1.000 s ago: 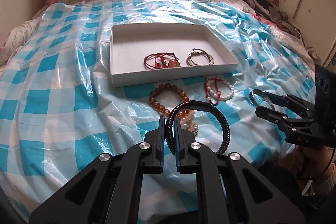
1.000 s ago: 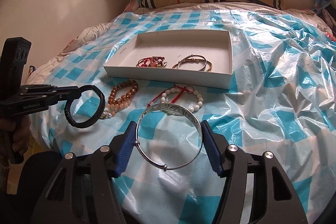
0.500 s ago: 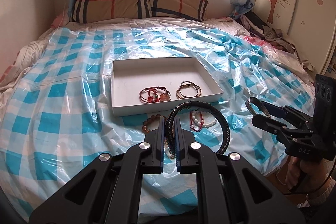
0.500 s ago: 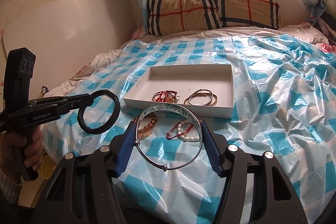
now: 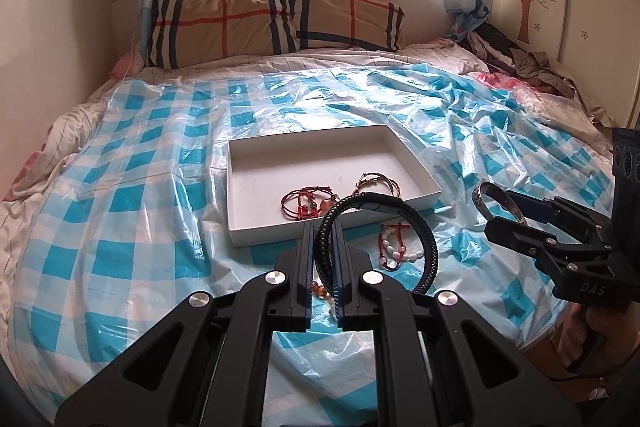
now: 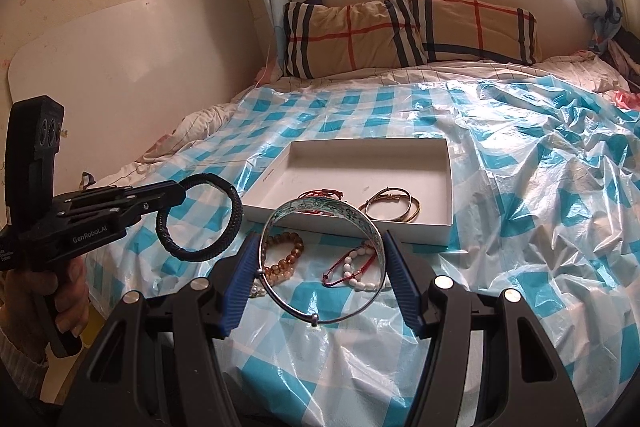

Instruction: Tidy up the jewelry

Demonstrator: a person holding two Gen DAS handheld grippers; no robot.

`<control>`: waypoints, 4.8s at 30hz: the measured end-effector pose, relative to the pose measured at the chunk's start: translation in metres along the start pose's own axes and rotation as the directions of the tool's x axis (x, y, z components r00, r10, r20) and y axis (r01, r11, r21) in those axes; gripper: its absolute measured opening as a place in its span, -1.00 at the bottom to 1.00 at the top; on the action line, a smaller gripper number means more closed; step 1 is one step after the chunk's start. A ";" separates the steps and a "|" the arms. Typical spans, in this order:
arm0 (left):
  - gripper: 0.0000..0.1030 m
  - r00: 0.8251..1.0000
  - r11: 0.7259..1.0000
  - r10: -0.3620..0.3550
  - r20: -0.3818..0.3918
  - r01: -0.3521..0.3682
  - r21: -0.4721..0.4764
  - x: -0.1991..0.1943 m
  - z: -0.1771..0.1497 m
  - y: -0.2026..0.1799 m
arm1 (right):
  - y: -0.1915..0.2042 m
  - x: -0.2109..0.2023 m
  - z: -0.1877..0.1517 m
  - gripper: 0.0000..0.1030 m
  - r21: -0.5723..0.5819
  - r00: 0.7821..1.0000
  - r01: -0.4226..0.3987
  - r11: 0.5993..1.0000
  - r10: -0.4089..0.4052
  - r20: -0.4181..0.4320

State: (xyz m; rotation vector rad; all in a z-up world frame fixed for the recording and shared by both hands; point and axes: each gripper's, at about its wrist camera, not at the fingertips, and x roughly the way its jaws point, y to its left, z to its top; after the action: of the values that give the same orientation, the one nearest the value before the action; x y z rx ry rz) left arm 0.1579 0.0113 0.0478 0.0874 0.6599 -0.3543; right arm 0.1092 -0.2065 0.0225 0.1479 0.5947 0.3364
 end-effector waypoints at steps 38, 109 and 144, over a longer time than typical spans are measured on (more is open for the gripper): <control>-0.85 1.000 1.000 0.020 0.021 -0.020 0.005 0.011 0.013 -0.001 | -0.003 0.016 0.013 0.17 -0.009 1.000 0.002 1.000 -0.002 0.015; -0.64 0.988 0.998 0.009 -0.157 -0.019 -0.060 0.118 -0.014 0.034 | -0.081 0.116 0.001 0.38 0.016 0.974 0.066 0.998 -0.061 -0.216; -0.85 0.906 0.954 -0.243 -0.345 0.287 0.082 0.091 -0.042 -0.015 | -0.090 0.069 -0.039 -0.77 0.188 0.955 -0.037 0.982 0.090 -0.283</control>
State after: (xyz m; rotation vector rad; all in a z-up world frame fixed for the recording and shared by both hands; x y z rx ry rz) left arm 0.1951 -0.0211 -0.0409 0.1866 0.9874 -0.6568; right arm 0.1645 -0.2652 -0.0662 0.2960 0.9147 0.3693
